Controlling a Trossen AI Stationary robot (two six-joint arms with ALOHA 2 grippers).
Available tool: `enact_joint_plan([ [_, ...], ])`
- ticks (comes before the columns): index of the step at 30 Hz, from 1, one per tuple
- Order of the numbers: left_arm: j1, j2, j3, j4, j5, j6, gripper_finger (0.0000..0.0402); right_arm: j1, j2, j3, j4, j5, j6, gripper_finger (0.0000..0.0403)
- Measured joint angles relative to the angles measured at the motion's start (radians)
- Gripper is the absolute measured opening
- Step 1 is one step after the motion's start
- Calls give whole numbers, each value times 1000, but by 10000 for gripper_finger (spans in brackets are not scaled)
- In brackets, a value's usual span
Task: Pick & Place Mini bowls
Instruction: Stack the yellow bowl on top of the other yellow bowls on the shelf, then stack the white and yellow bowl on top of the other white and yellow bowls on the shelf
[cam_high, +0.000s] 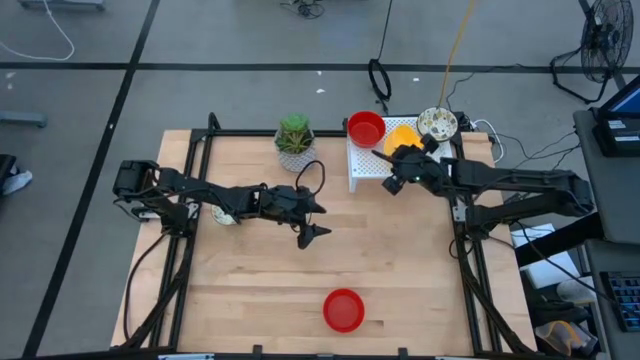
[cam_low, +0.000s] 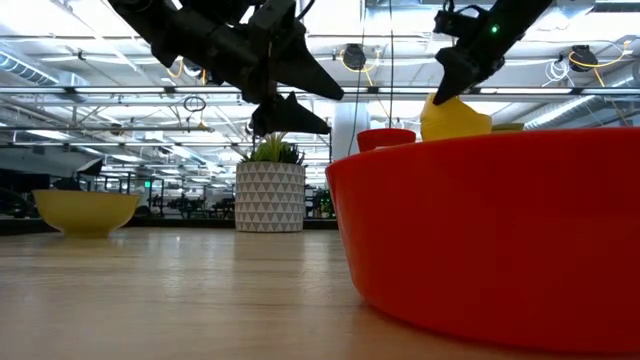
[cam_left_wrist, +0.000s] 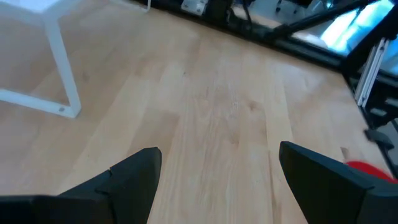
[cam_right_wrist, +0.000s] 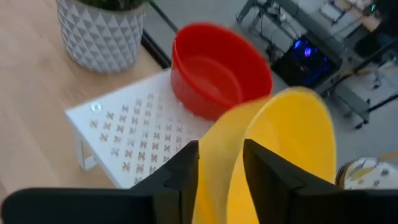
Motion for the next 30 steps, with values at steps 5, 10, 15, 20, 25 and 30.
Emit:
enact_joint_plan([
  [5, 0, -17, 0, -163, 65, -58, 328, 3, -44, 0, 49, 0, -60, 139],
  [10, -25, -36, 1, -420, 211, -152, 328, 3, -90, 0, 48, -1, -65, 143],
  [15, -80, -46, 0, -625, 240, -222, 328, 3, -119, 0, 65, -3, -65, 139],
  [20, -134, -44, 0, -863, 238, -313, 328, 4, -125, 0, 67, -3, -65, 138],
  [25, -176, -44, 0, -1052, 150, -397, 327, 4, -124, 0, 67, -4, -65, 136],
  [30, -206, -44, 0, -1067, 52, -366, 302, 4, -124, 0, 71, -9, -65, 135],
])
